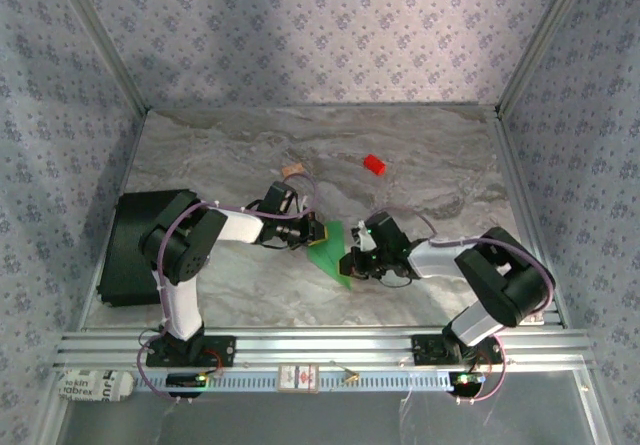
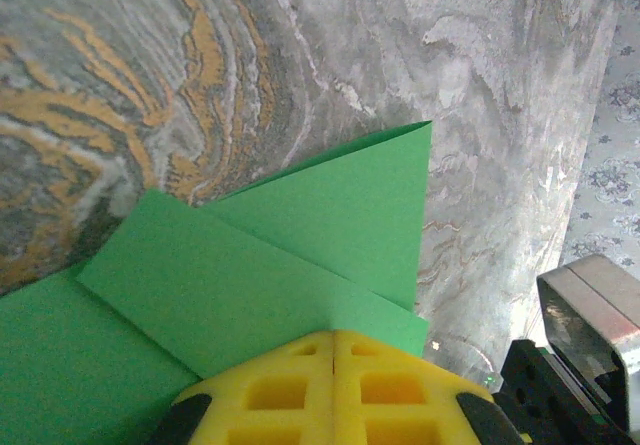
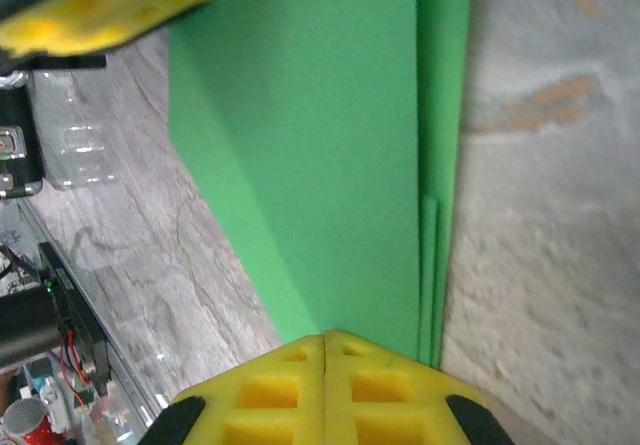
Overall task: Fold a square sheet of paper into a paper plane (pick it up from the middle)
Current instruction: Fourth fold the wing at the center of the table.
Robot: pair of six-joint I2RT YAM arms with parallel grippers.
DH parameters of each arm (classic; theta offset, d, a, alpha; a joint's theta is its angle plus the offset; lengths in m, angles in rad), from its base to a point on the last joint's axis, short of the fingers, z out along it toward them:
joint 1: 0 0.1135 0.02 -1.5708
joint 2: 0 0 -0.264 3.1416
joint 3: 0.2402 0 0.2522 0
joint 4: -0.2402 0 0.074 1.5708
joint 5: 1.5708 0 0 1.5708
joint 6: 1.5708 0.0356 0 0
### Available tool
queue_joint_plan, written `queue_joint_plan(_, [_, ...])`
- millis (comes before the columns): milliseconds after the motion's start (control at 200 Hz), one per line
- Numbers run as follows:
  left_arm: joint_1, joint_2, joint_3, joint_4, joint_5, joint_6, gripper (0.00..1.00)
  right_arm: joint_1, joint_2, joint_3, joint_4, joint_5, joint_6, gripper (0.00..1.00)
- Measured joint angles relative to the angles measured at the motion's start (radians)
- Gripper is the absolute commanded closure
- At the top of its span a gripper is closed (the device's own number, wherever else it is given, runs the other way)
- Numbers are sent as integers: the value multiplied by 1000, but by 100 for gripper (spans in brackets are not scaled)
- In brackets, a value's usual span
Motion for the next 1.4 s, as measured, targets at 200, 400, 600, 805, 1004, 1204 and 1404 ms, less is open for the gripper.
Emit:
queue_joint_plan(200, [0,0,0,0,0,0,99,-2,-56,-31,-62,0,-38,95])
queue_joint_plan(400, [0,0,0,-4,4,0,99,-12,-97,-73,-66,-10,-67,95])
queue_joint_plan(600, [0,0,1,-7,6,0,99,-11,-154,-69,-174,-5,-74,95])
queue_joint_plan(805, [0,0,8,-20,3,0,99,-7,-167,30,-241,21,-61,95])
queue_joint_plan(1004, [0,0,18,-39,-1,0,99,-7,-35,75,-151,22,-23,97])
queue_joint_plan(1204, [0,0,39,-77,-8,0,94,-8,0,33,-87,10,-8,99])
queue_joint_plan(1404, [-7,-17,98,-171,-43,20,88,-10,-1,17,-53,7,-5,100])
